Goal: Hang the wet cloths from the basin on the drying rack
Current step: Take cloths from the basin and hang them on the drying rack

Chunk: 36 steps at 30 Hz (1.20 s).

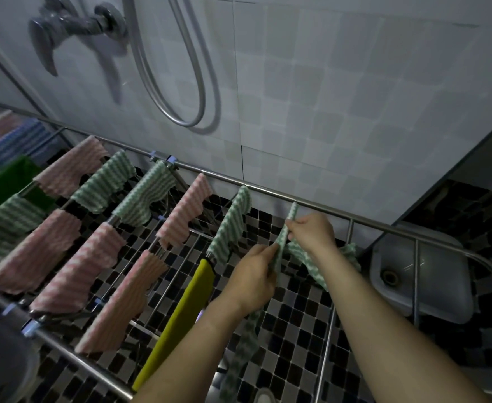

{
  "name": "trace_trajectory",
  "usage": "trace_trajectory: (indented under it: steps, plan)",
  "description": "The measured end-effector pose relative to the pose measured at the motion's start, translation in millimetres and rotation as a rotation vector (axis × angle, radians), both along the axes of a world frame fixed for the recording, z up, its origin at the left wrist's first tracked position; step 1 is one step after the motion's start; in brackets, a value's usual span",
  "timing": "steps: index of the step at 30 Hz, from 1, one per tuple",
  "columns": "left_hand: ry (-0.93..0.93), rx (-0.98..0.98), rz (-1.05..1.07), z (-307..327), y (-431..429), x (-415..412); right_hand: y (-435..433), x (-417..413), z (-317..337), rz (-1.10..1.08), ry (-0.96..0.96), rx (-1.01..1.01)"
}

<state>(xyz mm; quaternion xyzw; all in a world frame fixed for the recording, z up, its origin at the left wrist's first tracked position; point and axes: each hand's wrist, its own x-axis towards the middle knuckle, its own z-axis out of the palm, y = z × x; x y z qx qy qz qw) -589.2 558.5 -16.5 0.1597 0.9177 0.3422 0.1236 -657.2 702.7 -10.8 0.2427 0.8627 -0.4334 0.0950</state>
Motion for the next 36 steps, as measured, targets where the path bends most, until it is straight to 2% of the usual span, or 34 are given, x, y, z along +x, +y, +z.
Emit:
trace_trajectory:
  steps: [5,9,11,13,15,18,20,24,29,31,33,36]
  plan:
    - [-0.016,0.019,-0.009,1.5,1.9,-5.1,-1.2,0.4,0.6,0.004,0.005,0.025]
    - [-0.032,0.068,0.066,5.6,0.9,-4.4,7.8,7.4,17.8,0.205,0.031,0.131]
    - [-0.033,0.177,0.163,12.8,-2.0,-0.2,18.7,14.8,39.6,0.323,0.073,0.110]
    - [-0.143,0.413,0.277,27.3,-5.0,6.4,28.0,27.6,65.4,0.449,0.058,0.032]
    - [-0.282,0.653,0.292,42.6,-7.8,10.1,33.5,39.7,86.5,0.526,0.027,-0.158]
    - [-0.369,0.746,0.139,64.2,-9.4,15.3,38.3,59.3,111.0,0.616,0.042,-0.424]
    - [-0.394,0.764,0.049,73.4,-8.6,16.7,39.9,66.7,120.4,0.665,0.069,-0.488]
    - [-0.392,0.821,0.011,84.6,-12.1,23.2,42.0,77.0,132.7,0.705,0.095,-0.405]
    - [-0.382,0.972,0.057,96.2,-19.7,26.3,52.1,89.9,140.6,0.668,0.083,-0.040]
    - [-0.346,0.986,0.077,97.8,-20.4,24.4,58.8,95.8,142.2,0.604,0.104,0.023]
    - [-0.339,1.008,0.095,101.0,-20.7,21.1,66.7,101.1,142.8,0.582,0.117,-0.068]
    - [-0.367,1.016,0.089,103.8,-21.5,15.5,77.4,111.9,143.5,0.480,0.115,-0.450]
